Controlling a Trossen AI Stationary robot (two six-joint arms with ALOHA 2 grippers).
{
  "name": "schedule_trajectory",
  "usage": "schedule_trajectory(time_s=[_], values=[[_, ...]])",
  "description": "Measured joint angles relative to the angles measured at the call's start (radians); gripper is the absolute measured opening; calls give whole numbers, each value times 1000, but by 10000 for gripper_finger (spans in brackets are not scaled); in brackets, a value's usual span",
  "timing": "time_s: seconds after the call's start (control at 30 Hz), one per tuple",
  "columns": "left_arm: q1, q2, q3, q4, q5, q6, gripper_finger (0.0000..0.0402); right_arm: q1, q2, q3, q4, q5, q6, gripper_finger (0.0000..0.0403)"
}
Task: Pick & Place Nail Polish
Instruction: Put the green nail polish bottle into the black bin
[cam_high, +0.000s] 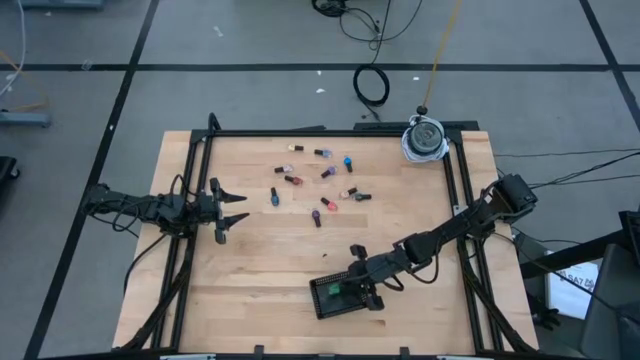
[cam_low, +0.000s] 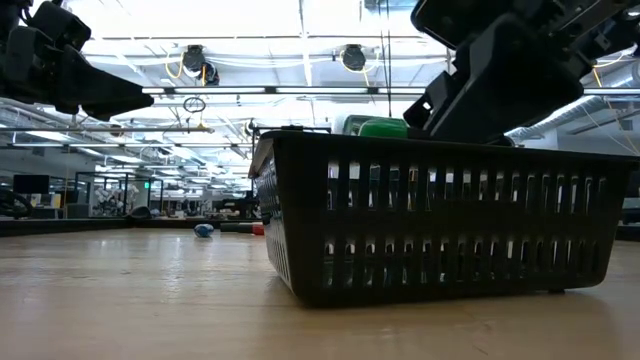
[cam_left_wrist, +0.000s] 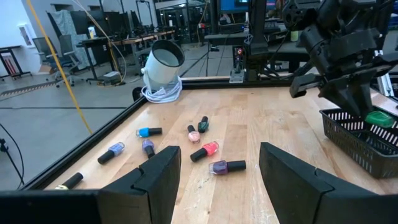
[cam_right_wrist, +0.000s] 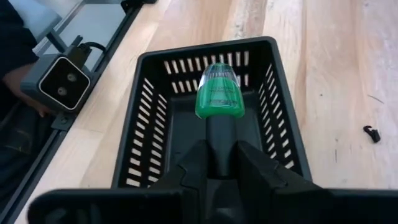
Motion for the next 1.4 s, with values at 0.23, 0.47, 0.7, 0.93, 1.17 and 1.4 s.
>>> schedule_trajectory(time_s=[0.23,0.47,0.7,0.93,1.17,1.4], values=[[0,0,0,0,0,0,214,0,0,0,-9,-20,0,50],[0,0,0,0,0,0,214,-2,0,-1,-10,-43,-5,50],[0,0,0,0,0,0,214,-2,0,-1,-30,-46,6,50],[0,0,0,0,0,0,214,-2,0,-1,-30,-46,7,50],[0,0,0,0,0,0,214,-2,0,-1,-30,-45,7,50],[0,0,0,0,0,0,214,-2,0,-1,-30,-44,7,50]])
